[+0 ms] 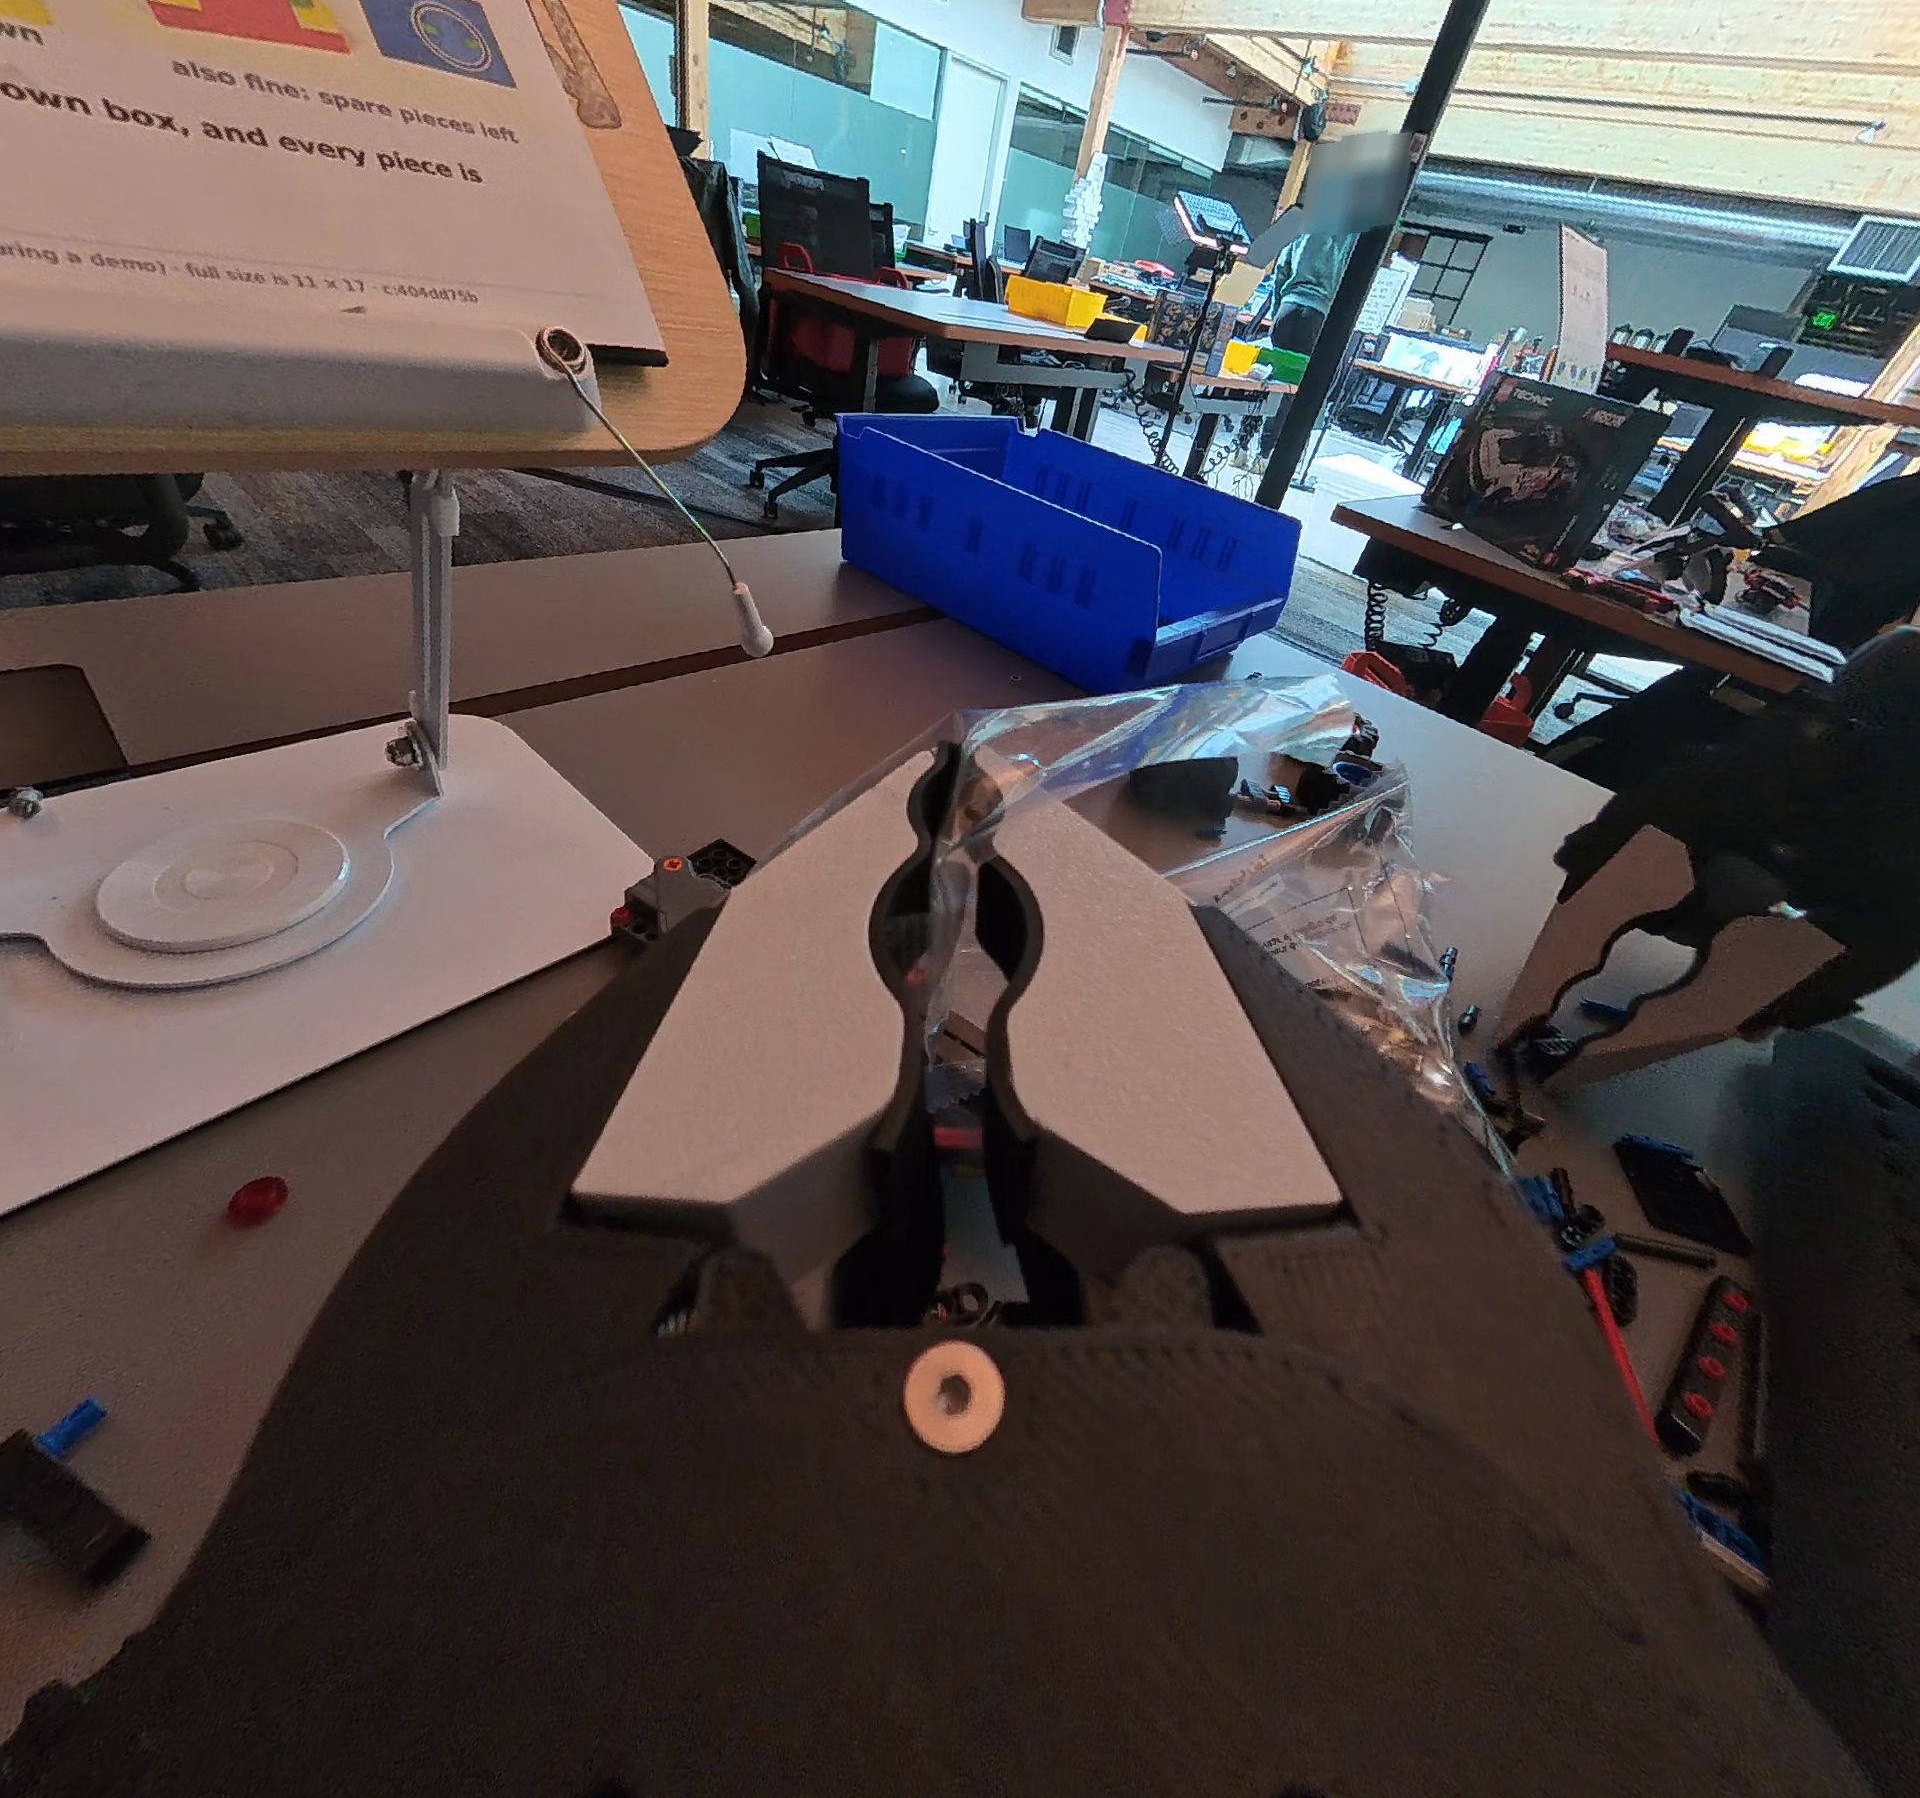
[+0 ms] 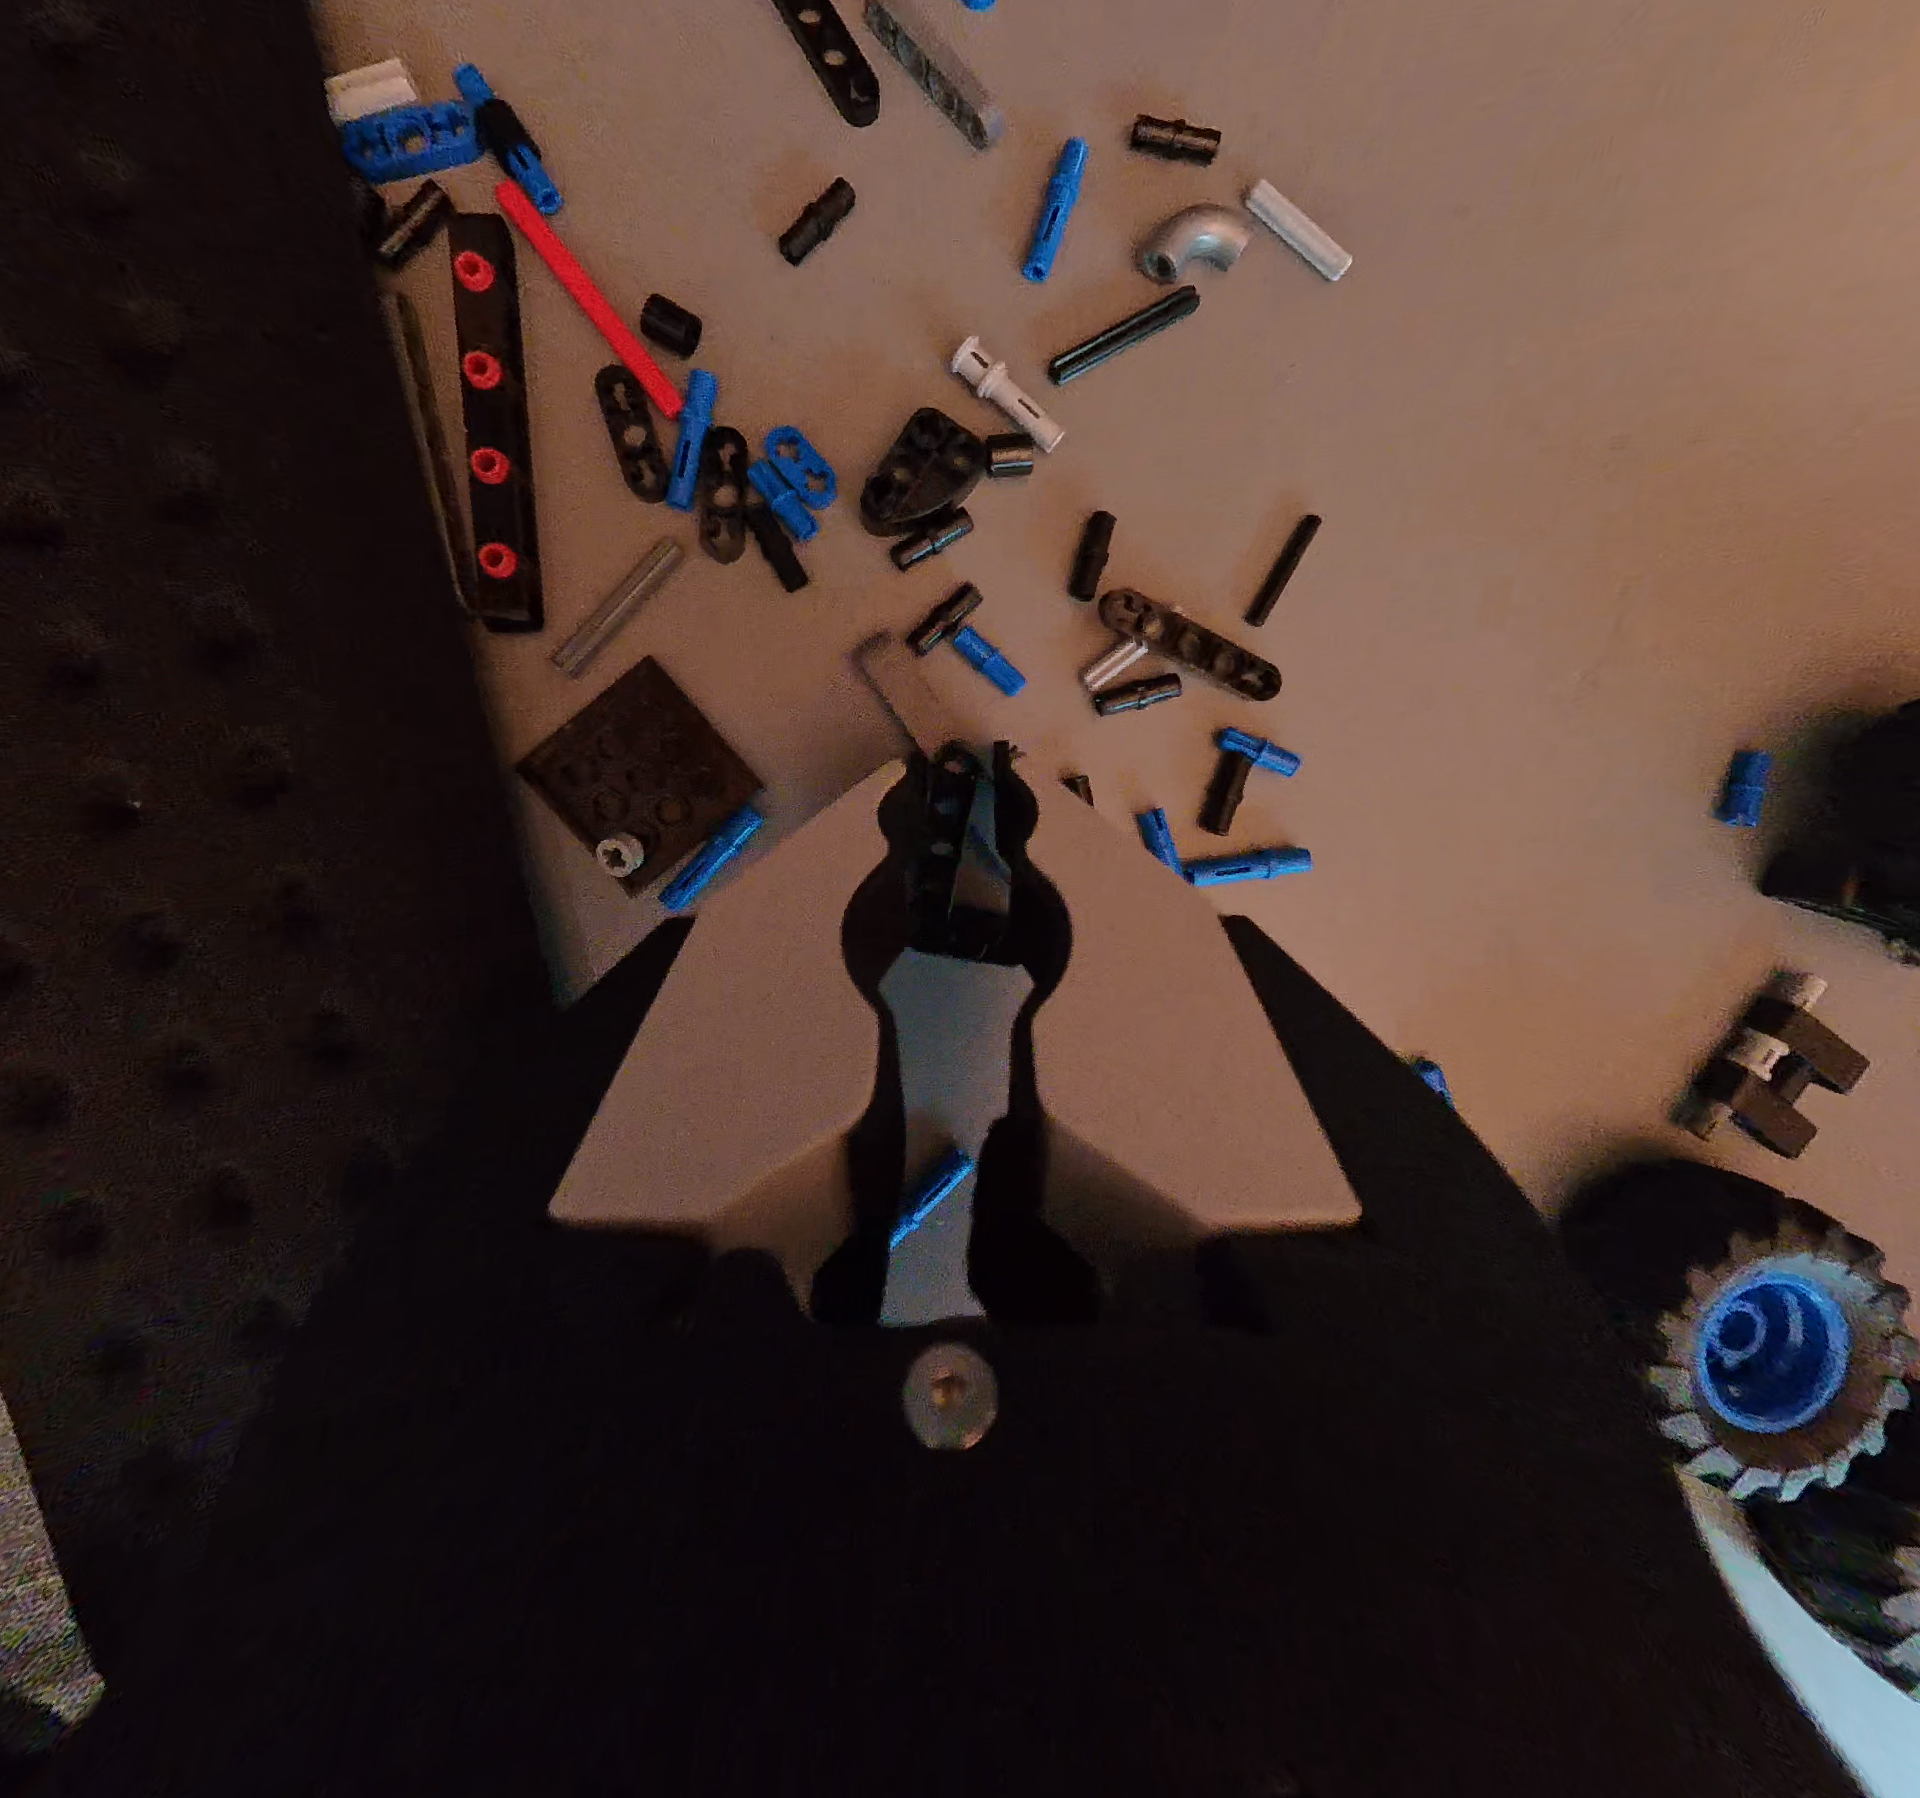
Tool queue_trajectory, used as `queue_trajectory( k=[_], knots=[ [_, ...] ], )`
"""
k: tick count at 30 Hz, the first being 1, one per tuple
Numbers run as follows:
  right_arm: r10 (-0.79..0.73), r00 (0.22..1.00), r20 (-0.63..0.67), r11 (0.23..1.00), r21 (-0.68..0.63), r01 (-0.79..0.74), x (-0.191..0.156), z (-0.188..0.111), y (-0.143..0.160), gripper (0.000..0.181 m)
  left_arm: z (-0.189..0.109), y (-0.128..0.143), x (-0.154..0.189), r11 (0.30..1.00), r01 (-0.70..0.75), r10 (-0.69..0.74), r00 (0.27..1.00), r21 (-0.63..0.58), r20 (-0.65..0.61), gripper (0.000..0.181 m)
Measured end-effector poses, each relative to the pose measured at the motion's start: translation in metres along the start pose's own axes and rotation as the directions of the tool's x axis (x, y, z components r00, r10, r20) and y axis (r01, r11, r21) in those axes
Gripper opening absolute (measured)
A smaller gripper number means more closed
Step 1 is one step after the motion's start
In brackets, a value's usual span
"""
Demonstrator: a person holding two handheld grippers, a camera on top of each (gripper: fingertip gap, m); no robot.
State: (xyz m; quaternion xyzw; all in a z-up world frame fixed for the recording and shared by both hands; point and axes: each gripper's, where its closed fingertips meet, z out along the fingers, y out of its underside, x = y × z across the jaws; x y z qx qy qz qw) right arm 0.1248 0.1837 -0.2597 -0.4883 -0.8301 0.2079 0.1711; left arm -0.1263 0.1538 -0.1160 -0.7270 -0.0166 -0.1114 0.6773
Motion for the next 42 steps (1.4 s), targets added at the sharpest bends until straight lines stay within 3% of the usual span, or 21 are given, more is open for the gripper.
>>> queue_trajectory(
  k=[8, 13, 17, 22, 25, 27, 31, 33, 38, 42],
  knots=[
    [0.045, 0.998, 0.037, 0.998, 0.039, -0.046, 0.002, -0.002, -0.001, 0.005, 0.0, 0.0, 0.0, 1.0, 0.0, 0.0, 1.0, -0.001, 0.0, 0.0],
    [0.044, 0.999, 0.01, 0.991, 0.129, -0.045, 0.004, -0.02, -0.026, 0.005, 0.0, 0.0, 0.0, 1.0, 0.0, 0.0, 1.0, -0.001, -0.002, 0.0],
    [0.022, 0.999, -0.031, 0.958, 0.287, -0.012, 0.009, -0.049, -0.074, 0.005, 0.001, 0.0, 0.001, 1.0, -0.002, 0.002, 1.0, -0.002, -0.005, 0.0],
    [0.024, 0.999, -0.044, 0.871, 0.491, 0.001, 0.019, -0.081, -0.16, 0.005, 0.0, 0.0, 0.001, 1.0, -0.002, 0.002, 1.0, -0.003, -0.005, 0.0],
    [0.03, 0.999, -0.012, 0.845, 0.535, -0.019, 0.02, -0.077, -0.206, 0.005, 0.0, 0.0, 0.002, 1.0, -0.001, 0.001, 1.0, -0.002, -0.008, 0.0],
    [0.066, 0.997, -0.032, 0.873, 0.486, -0.043, 0.029, -0.059, -0.222, 0.005, 0.0, 0.0, 0.003, 1.0, -0.002, 0.002, 1.0, -0.002, -0.011, 0.0],
    [0.169, 0.984, -0.054, 0.948, 0.281, -0.147, 0.047, -0.007, -0.218, 0.014, 0.0, 0.0, 0.005, 1.0, -0.002, 0.002, 1.0, -0.001, -0.019, 0.0],
    [0.165, 0.984, -0.07, 0.951, 0.275, -0.14, 0.047, 0.001, -0.222, 0.023, 0.0, -0.001, 0.005, 1.0, -0.002, 0.002, 1.0, 0.001, -0.022, 0.0],
    [0.193, 0.974, -0.121, 0.915, 0.381, -0.134, 0.049, -0.032, -0.22, 0.025, 0.0, -0.003, 0.005, 1.0, -0.003, 0.003, 1.0, 0.005, -0.024, 0.0],
    [0.206, 0.964, -0.168, 0.927, 0.349, -0.137, 0.045, -0.058, -0.176, 0.029, 0.001, -0.002, 0.006, 1.0, -0.002, 0.003, 1.0, 0.003, -0.026, 0.0]
  ],
)
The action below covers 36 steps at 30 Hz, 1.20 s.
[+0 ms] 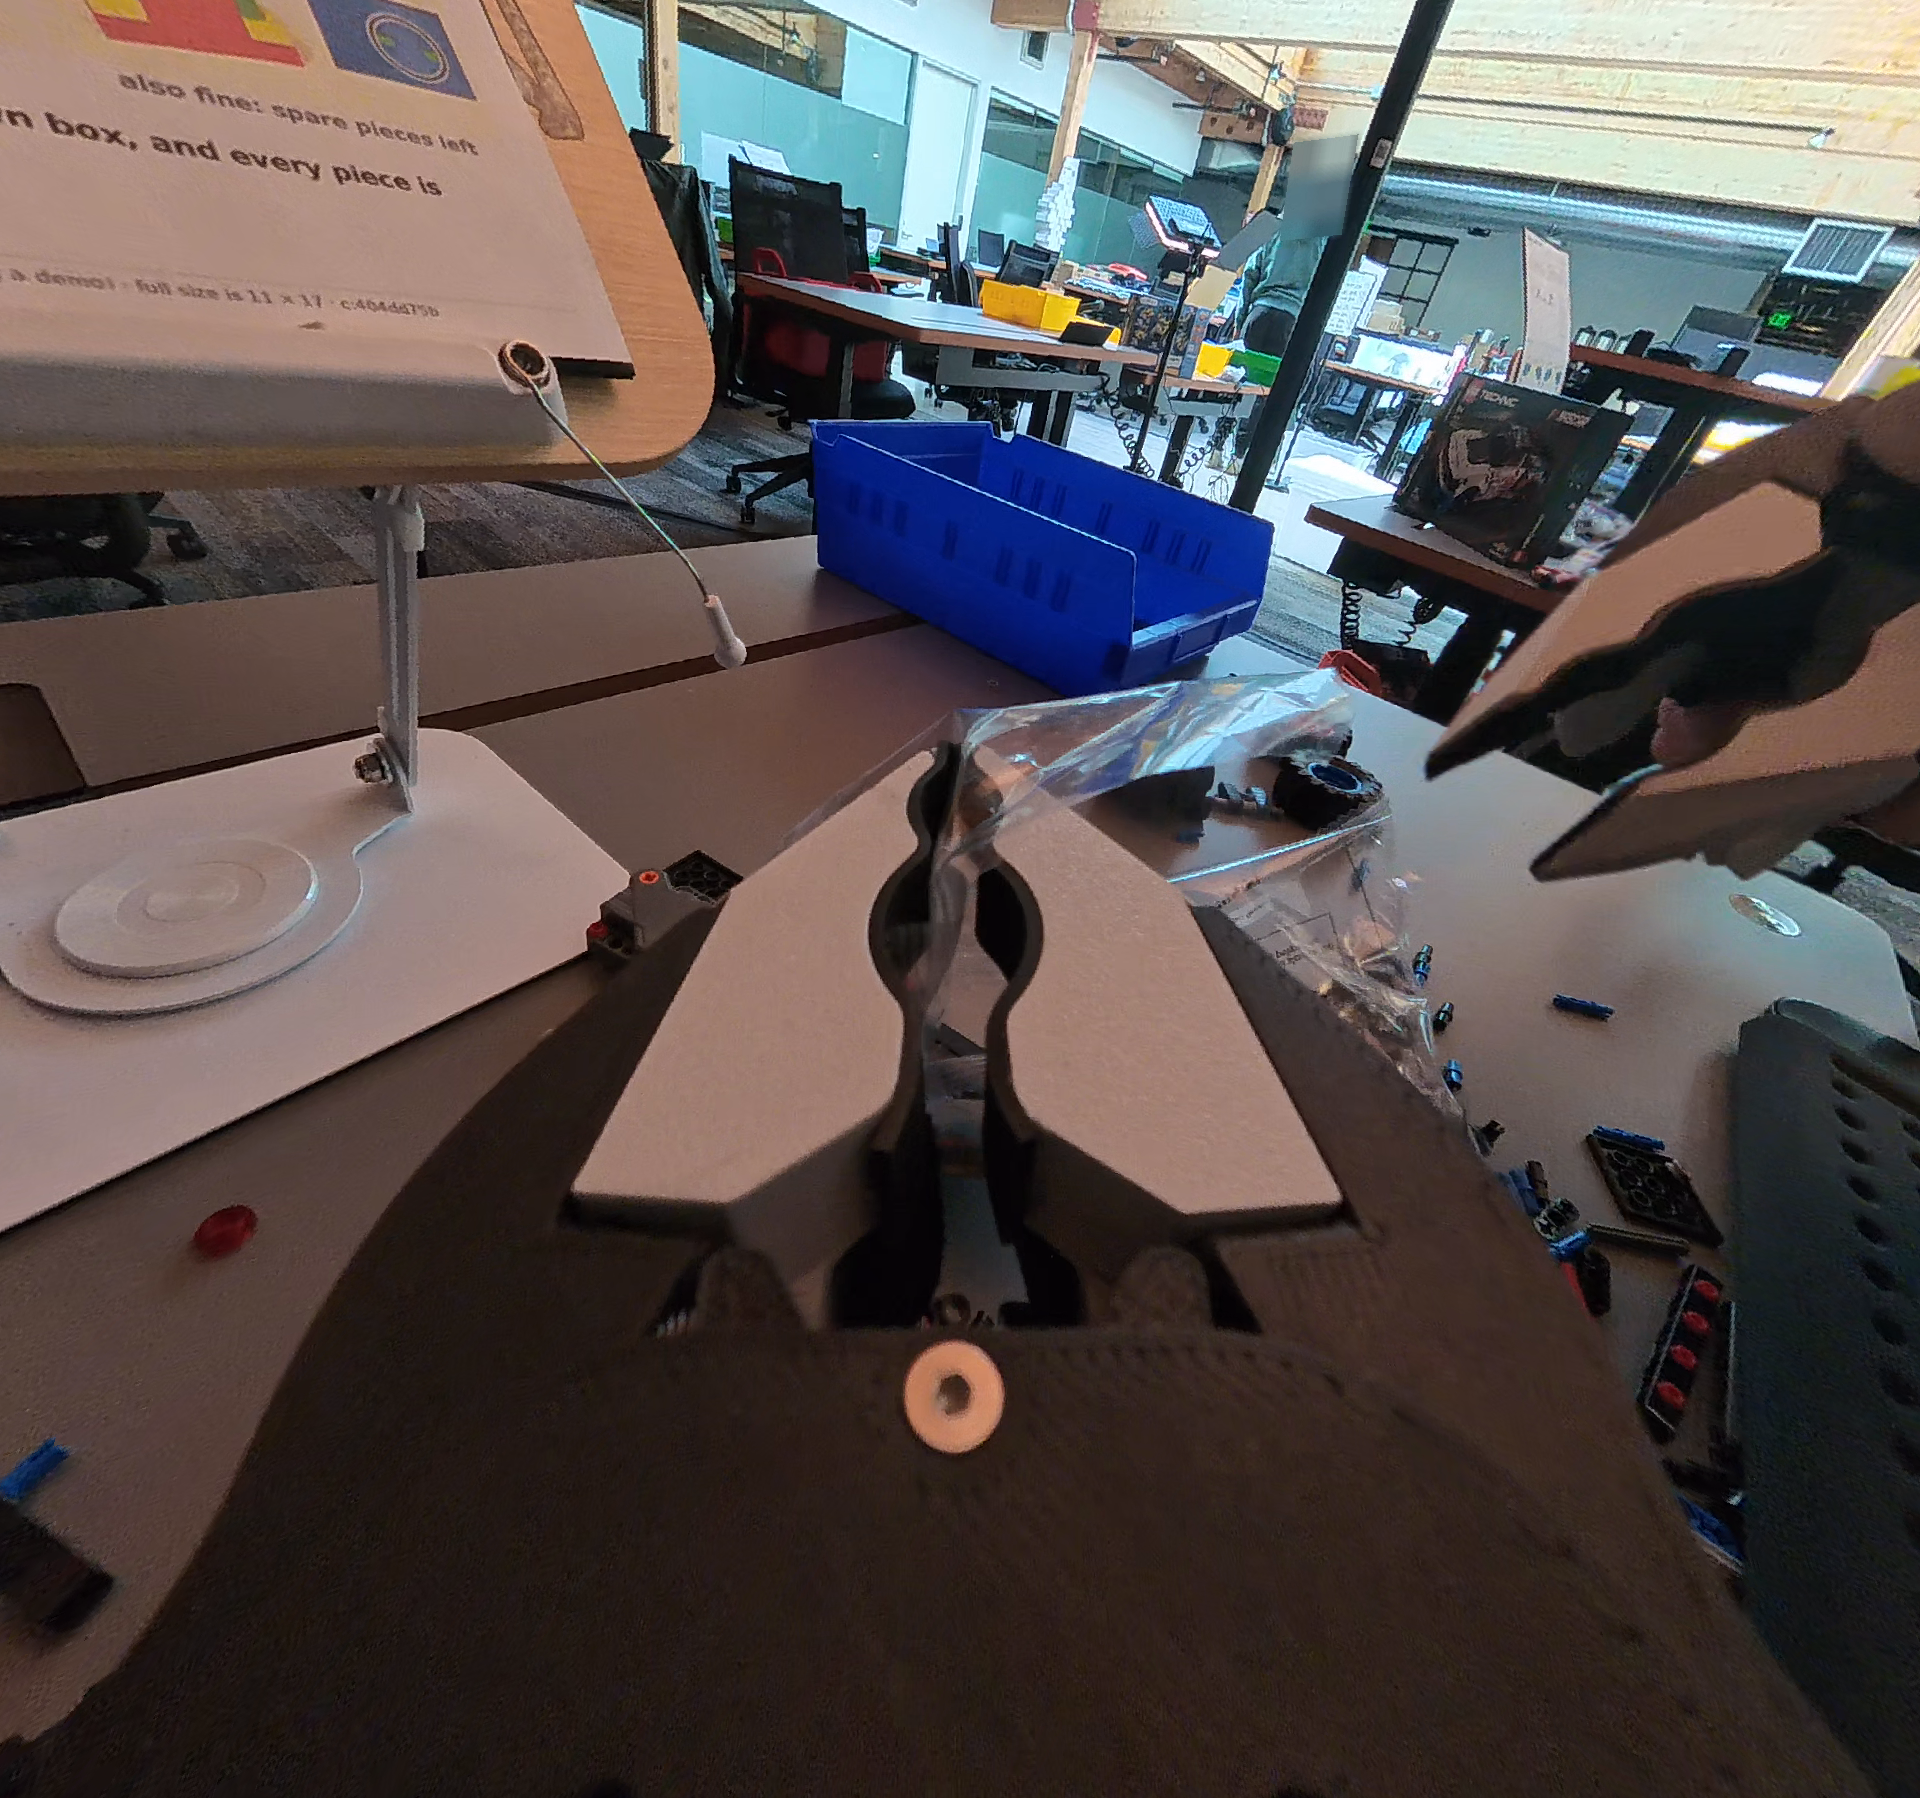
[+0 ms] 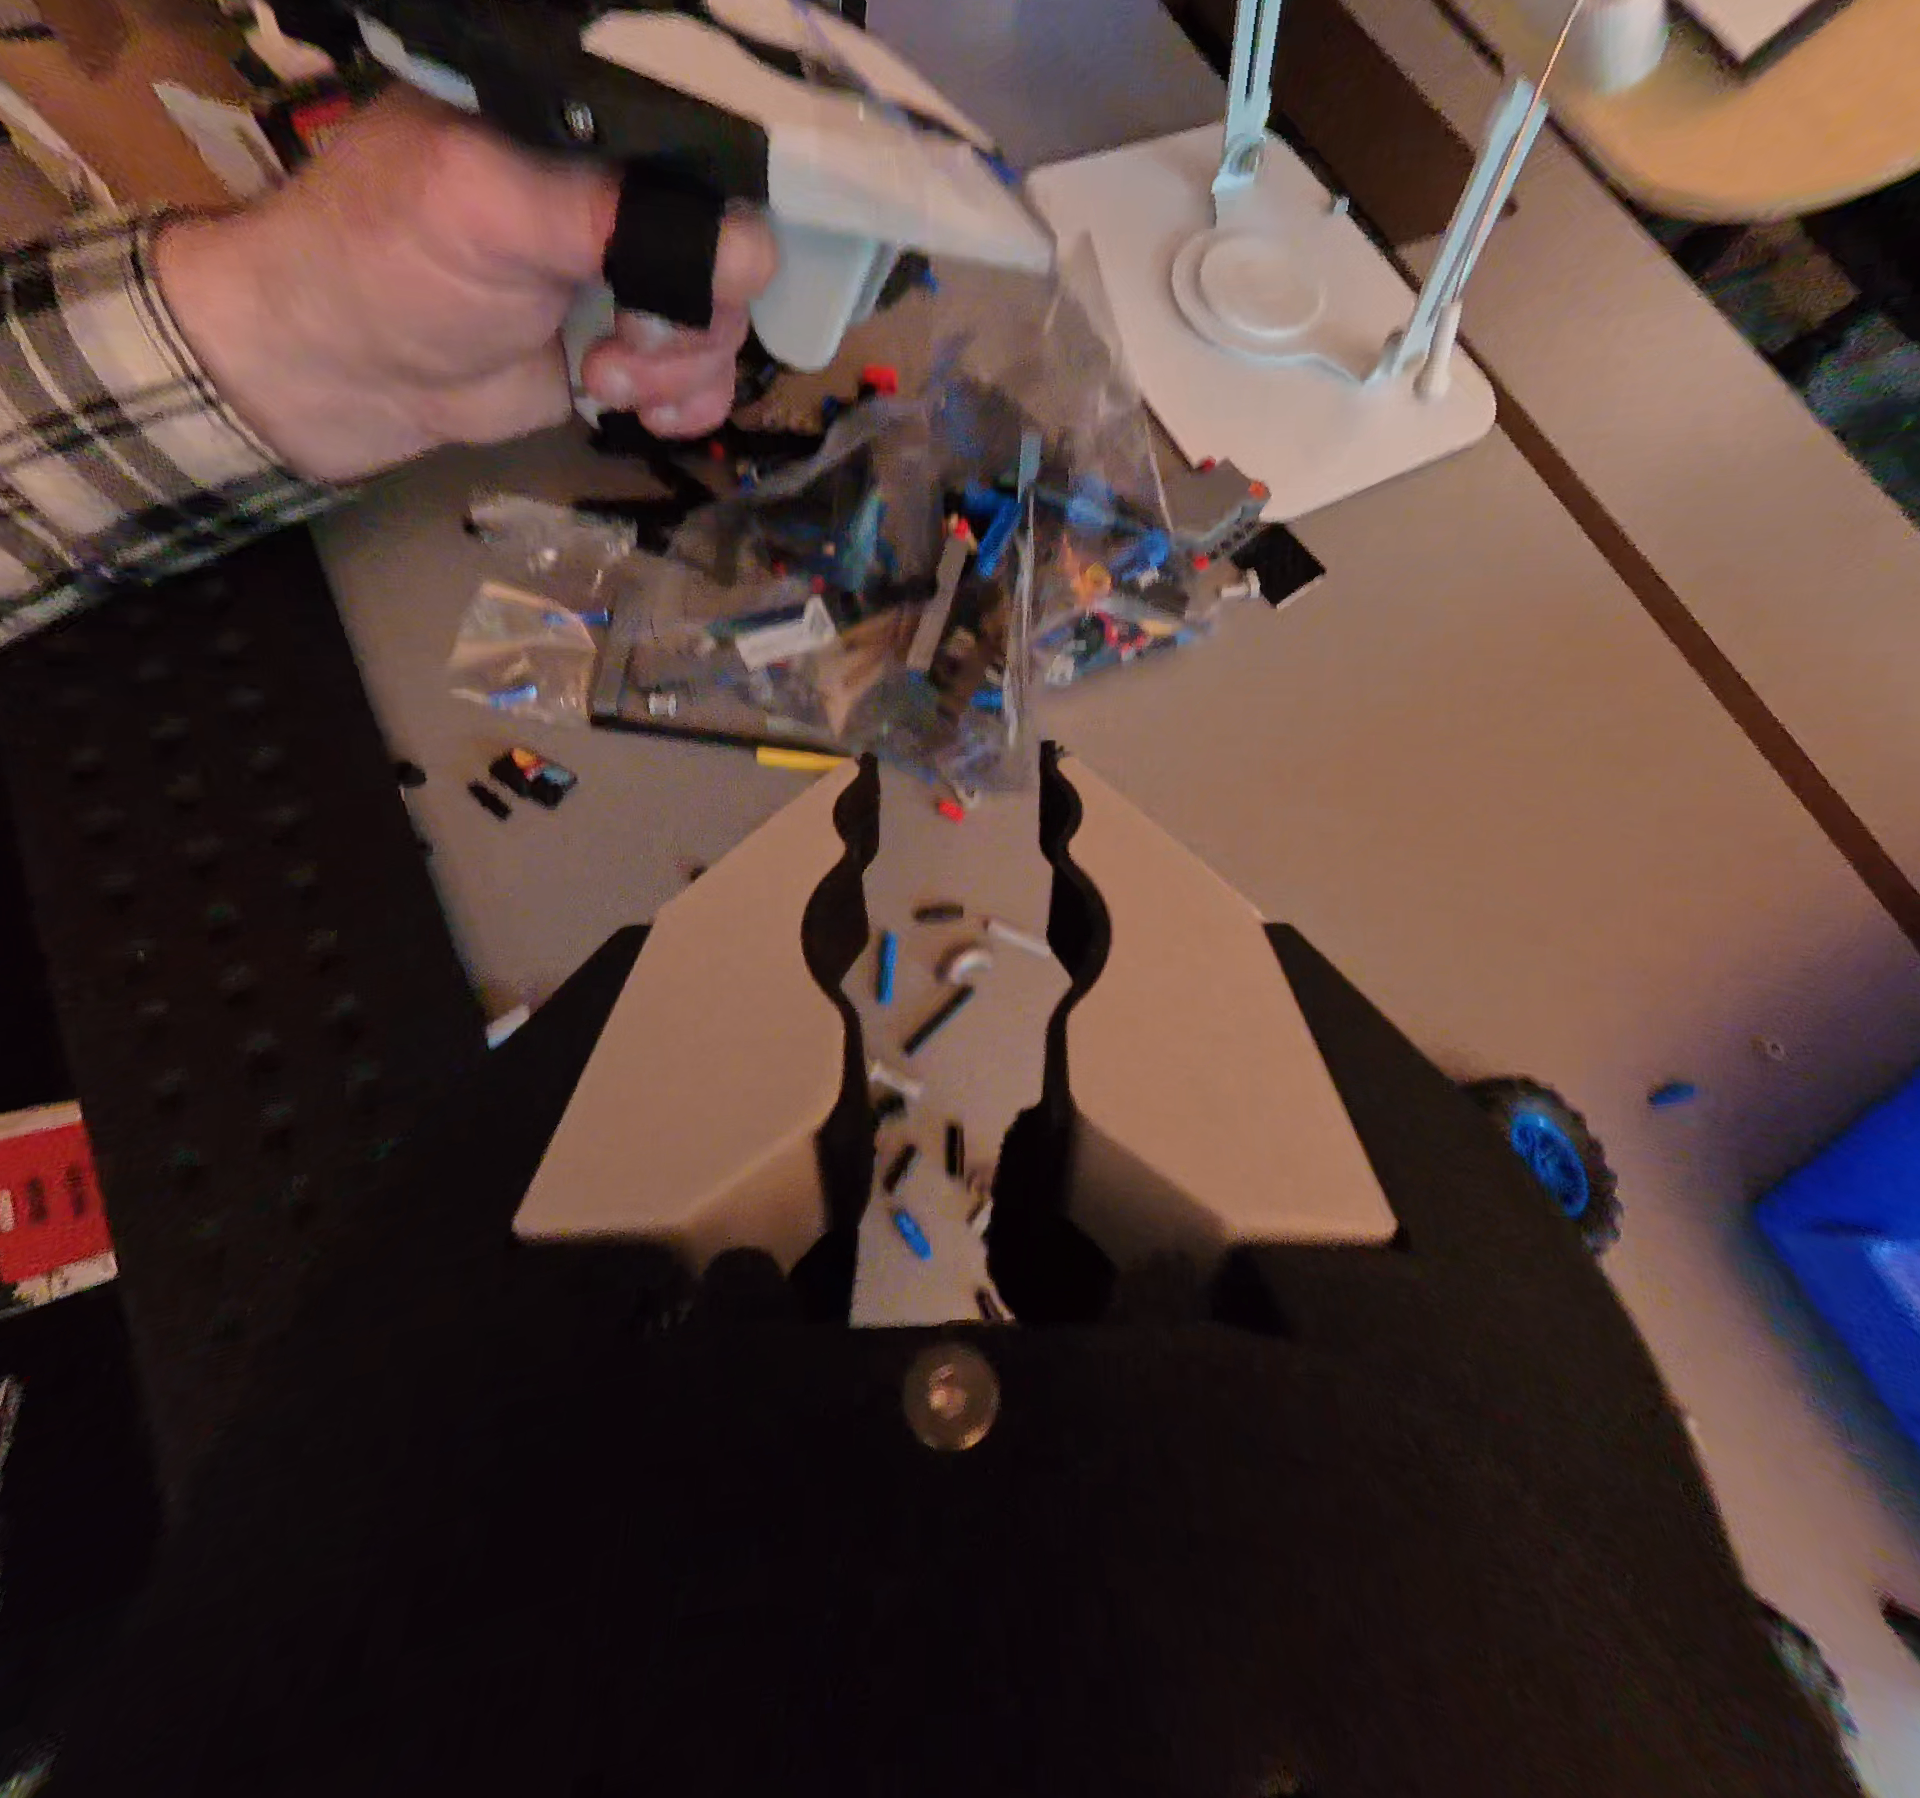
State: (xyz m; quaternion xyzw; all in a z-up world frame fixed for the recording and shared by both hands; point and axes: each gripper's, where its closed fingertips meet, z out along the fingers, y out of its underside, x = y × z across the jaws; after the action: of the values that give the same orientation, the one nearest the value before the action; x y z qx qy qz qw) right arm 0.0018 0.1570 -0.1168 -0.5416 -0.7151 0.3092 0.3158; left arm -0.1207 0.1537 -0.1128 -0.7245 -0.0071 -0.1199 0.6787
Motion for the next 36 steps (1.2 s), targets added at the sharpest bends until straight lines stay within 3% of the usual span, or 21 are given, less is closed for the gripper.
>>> queue_trajectory(
  k=[2, 7, 11, 13, 16, 22, 23, 28, 33, 36],
  knots=[
    [-0.001, 1.0, 0.005, 0.996, -0.091, 0.001, -0.001, -0.011, 0.035, 0.031, 0.0, 0.0, 0.0, 1.0, -0.002, 0.002, 1.0, 0.0, 0.0, 0.0],
    [-0.013, 0.983, 0.183, 0.923, -0.377, 0.082, -0.04, -0.026, 0.139, 0.037, 0.001, 0.001, -0.001, 1.0, 0.0, 0.0, 1.0, -0.003, 0.003, 0.0],
    [0.018, 0.954, 0.299, 0.881, -0.456, 0.126, -0.061, -0.032, 0.185, 0.037, 0.001, 0.003, -0.002, 1.0, 0.0, 0.0, 1.0, -0.009, 0.01, 0.0],
    [0.019, 0.944, 0.33, 0.906, -0.405, 0.124, -0.063, -0.034, 0.184, 0.036, 0.0, 0.003, -0.004, 1.0, 0.002, -0.002, 1.0, -0.009, 0.015, 0.0],
    [0.032, 0.943, 0.331, 0.917, -0.384, 0.104, -0.055, -0.035, 0.189, 0.019, 0.0, 0.004, -0.006, 1.0, 0.005, -0.004, 1.0, -0.009, 0.02, 0.0],
    [0.029, 0.934, 0.357, 0.939, -0.329, 0.097, -0.053, -0.034, 0.187, 0.016, 0.001, 0.006, -0.005, 1.0, 0.0, 0.001, 1.0, -0.019, 0.017, 0.0],
    [0.02, 0.935, 0.354, 0.943, -0.317, 0.1, -0.051, -0.034, 0.185, 0.0, 0.002, 0.006, -0.005, 1.0, -0.001, 0.001, 1.0, -0.02, 0.017, 0.0],
    [0.032, 0.946, 0.321, 0.948, -0.308, 0.072, -0.043, -0.03, 0.181, 0.0, 0.001, 0.006, -0.005, 1.0, -0.002, 0.002, 1.0, -0.021, 0.018, 0.0],
    [0.04, 0.935, 0.353, 0.946, -0.314, 0.079, -0.054, -0.043, 0.183, 0.028, 0.003, 0.006, -0.004, 1.0, -0.003, 0.004, 1.0, -0.025, 0.011, 0.0],
    [0.036, 0.93, 0.367, 0.933, -0.345, 0.1, -0.06, -0.04, 0.193, 0.035, 0.004, 0.007, -0.003, 1.0, -0.007, 0.007, 1.0, -0.029, 0.009, 0.0]
  ],
)
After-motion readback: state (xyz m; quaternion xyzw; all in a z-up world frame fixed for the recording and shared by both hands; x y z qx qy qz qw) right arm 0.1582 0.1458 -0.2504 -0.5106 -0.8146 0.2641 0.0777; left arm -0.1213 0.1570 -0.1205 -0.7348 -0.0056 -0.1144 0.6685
